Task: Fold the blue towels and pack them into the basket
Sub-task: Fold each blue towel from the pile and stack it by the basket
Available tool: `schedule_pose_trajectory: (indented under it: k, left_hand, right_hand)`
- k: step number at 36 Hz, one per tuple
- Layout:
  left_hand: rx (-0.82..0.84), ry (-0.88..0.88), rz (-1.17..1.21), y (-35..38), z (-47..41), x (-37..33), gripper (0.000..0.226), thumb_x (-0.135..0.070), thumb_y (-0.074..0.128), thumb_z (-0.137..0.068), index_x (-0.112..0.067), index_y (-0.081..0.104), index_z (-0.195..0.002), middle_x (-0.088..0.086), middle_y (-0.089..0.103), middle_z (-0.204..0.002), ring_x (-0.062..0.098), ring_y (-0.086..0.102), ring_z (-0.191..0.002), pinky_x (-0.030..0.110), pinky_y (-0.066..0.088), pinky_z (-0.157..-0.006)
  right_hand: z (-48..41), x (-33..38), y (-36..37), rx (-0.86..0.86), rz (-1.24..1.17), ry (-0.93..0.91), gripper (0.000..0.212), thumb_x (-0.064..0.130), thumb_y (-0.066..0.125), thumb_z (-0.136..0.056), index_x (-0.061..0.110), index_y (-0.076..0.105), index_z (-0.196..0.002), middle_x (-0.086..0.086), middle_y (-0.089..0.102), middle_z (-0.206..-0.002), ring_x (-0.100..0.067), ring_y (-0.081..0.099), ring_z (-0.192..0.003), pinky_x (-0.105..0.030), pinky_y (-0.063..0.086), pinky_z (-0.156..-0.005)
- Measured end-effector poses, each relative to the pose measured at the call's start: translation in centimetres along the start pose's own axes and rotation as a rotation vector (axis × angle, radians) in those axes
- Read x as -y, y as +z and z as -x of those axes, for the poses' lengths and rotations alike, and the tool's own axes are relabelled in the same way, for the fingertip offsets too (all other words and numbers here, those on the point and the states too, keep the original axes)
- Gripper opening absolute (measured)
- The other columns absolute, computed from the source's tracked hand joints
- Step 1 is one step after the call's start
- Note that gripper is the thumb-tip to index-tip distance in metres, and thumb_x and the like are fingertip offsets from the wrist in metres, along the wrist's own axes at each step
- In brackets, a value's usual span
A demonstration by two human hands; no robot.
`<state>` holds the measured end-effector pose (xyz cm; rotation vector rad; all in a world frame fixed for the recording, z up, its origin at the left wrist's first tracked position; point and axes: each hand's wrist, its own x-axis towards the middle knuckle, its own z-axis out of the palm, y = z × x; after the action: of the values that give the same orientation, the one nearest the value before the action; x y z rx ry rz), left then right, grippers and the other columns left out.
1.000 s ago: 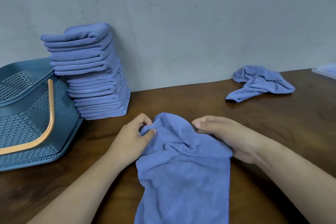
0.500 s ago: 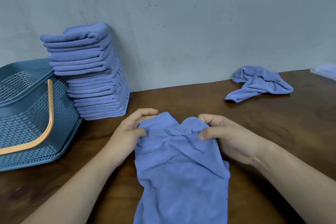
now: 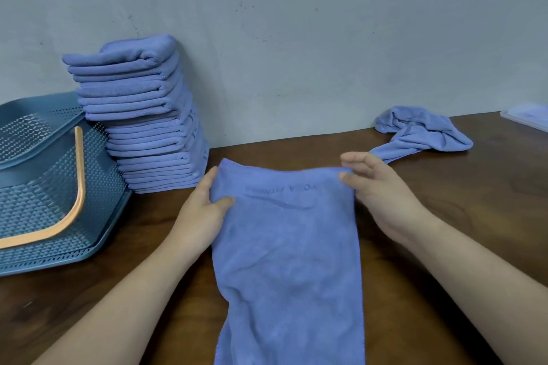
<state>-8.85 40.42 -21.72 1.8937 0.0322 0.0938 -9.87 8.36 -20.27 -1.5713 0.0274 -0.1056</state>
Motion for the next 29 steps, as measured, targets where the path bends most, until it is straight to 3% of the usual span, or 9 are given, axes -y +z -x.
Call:
schedule_pose_trajectory:
  k: [3,6,9,11,15,19,22,26,29]
  left_hand:
    - [0.022,-0.011,-0.044,-0.6,-0.1,0.4,0.072,-0.028,0.072,-0.083,-0.051,0.049,-0.147,-0.026,0.056,-0.147,0.003,0.055,-0.137,0.040,0.045,-0.117]
    - [0.020,0.032,-0.092,-0.7,-0.2,0.5,0.064,-0.017,0.074,-0.087,-0.046,0.057,-0.141,-0.022,0.062,-0.140,0.002,0.059,-0.130,0.041,0.049,-0.113]
    - [0.007,0.056,-0.145,-0.7,-0.2,0.5,0.053,-0.009,0.073,-0.092,-0.043,0.064,-0.132,-0.020,0.065,-0.131,0.000,0.064,-0.116,0.038,0.055,-0.105]
    - [0.014,0.092,-0.195,-0.6,-0.1,0.6,0.049,-0.006,0.072,-0.093,-0.042,0.067,-0.125,-0.021,0.067,-0.125,-0.006,0.064,-0.107,0.033,0.056,-0.098]
    - [-0.070,0.120,-0.249,-0.6,-0.5,0.9,0.047,-0.009,0.067,-0.098,-0.041,0.064,-0.132,-0.020,0.070,-0.115,-0.003,0.067,-0.096,0.028,0.056,-0.086]
    - [-0.147,0.077,-0.174,-0.9,-0.6,0.8,0.057,-0.012,0.064,-0.103,-0.033,0.050,-0.153,-0.012,0.059,-0.144,0.002,0.055,-0.131,0.019,0.043,-0.098]
    - [-0.142,0.131,-0.179,-0.5,0.1,0.3,0.048,-0.018,0.067,-0.102,-0.035,0.056,-0.146,-0.021,0.054,-0.143,-0.001,0.052,-0.131,0.019,0.043,-0.102]
    - [0.003,0.415,-0.327,-0.4,1.2,0.4,0.036,-0.004,0.066,-0.097,-0.036,0.070,-0.112,-0.019,0.067,-0.119,0.007,0.062,-0.114,0.025,0.049,-0.101]
    - [0.172,0.557,-0.427,-0.4,2.5,0.6,0.042,0.004,0.067,-0.091,-0.034,0.071,-0.107,-0.015,0.067,-0.110,0.016,0.062,-0.110,0.029,0.047,-0.097]
  right_hand:
    - [0.8,-0.9,0.2,0.037,0.562,-0.228,0.040,0.013,0.070,-0.096,0.041,0.066,-0.124,0.023,0.060,-0.134,0.000,0.054,-0.124,-0.019,0.041,-0.103]
    - [2.1,-0.9,0.8,0.107,0.878,-0.382,0.044,0.016,0.069,-0.095,0.038,0.064,-0.133,0.021,0.053,-0.138,-0.004,0.044,-0.133,-0.010,0.031,-0.108]
    - [3.7,-0.2,2.0,0.284,1.025,-0.249,0.044,0.045,0.058,-0.104,0.043,0.054,-0.148,0.022,0.046,-0.155,-0.001,0.037,-0.144,-0.019,0.029,-0.117]
    - [4.4,-0.5,2.6,0.416,1.188,-0.160,0.058,0.063,0.044,-0.105,0.048,0.035,-0.159,0.015,0.024,-0.171,-0.007,0.015,-0.158,-0.025,0.018,-0.124]
    - [2.3,-1.8,2.4,0.443,1.288,-0.176,0.065,0.072,0.026,-0.104,0.052,0.013,-0.164,0.012,-0.003,-0.177,-0.011,-0.009,-0.162,-0.038,0.003,-0.131]
    - [-1.1,-2.8,1.1,0.236,1.284,-0.216,0.061,0.064,0.031,-0.107,0.046,0.022,-0.165,0.010,0.013,-0.176,-0.016,0.002,-0.163,-0.046,0.006,-0.130]
    - [-0.7,-2.6,0.6,0.099,1.275,-0.441,0.050,0.054,0.051,-0.105,0.043,0.046,-0.153,0.013,0.042,-0.162,-0.019,0.030,-0.156,-0.044,0.027,-0.125]
    - [2.5,0.0,1.0,0.369,0.863,-0.526,0.017,0.040,0.073,-0.098,0.038,0.074,-0.114,0.023,0.068,-0.116,-0.007,0.061,-0.115,-0.035,0.049,-0.101]
    - [5.3,2.2,2.2,0.597,0.745,-0.522,0.018,0.042,0.080,-0.093,0.036,0.076,-0.110,0.016,0.069,-0.109,-0.014,0.064,-0.110,-0.031,0.050,-0.095]
